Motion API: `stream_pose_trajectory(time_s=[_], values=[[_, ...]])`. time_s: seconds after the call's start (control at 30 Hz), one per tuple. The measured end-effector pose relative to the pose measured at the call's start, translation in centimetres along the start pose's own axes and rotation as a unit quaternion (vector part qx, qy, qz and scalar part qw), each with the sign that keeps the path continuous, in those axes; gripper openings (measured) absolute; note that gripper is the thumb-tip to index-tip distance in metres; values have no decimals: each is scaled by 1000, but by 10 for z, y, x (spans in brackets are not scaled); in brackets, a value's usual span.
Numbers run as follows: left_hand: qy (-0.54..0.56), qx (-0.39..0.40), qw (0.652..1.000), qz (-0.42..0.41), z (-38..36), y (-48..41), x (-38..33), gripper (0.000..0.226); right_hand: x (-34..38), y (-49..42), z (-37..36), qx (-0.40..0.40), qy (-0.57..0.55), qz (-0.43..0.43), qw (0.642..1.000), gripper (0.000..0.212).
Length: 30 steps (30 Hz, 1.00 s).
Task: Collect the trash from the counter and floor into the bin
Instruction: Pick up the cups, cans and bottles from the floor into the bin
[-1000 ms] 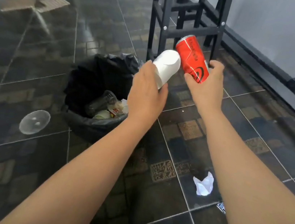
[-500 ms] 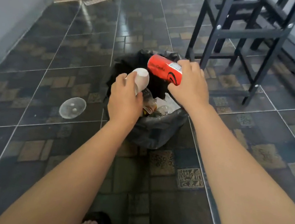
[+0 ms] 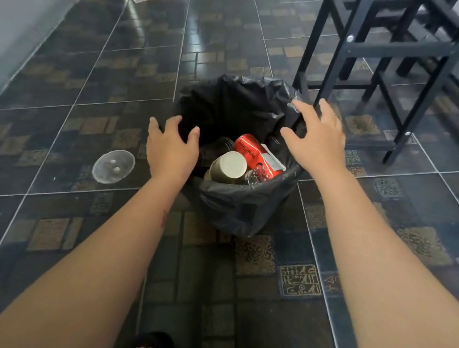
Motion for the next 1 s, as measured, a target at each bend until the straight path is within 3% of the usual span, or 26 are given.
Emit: stream_pose_trajectory(time_s=[0.2, 0.47, 0.67, 1.0], values=[[139, -43, 989, 32, -6, -4, 15, 36, -3, 0, -6, 74, -199, -55, 976, 59], [213, -67, 974, 26, -12, 16, 9, 36, -7, 24, 7, 37, -359, -115, 926, 56], [231, -35, 972, -5, -39, 54, -34, 36, -56, 49, 46, -15, -393, -177, 902, 54], [270, 118, 953, -69, -124, 111, -119, 38, -157, 101, 126, -169, -351, -233, 891, 53]])
Point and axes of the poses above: each hand's wrist, its own y-axis away from the middle knuckle, its own z-axis out of the back of the hand, x = y × z, the point moved 2 cm from there along -y, towards the middle knuckle, and after that the axes turned 5 degrees about y, right-handed, at the moved point
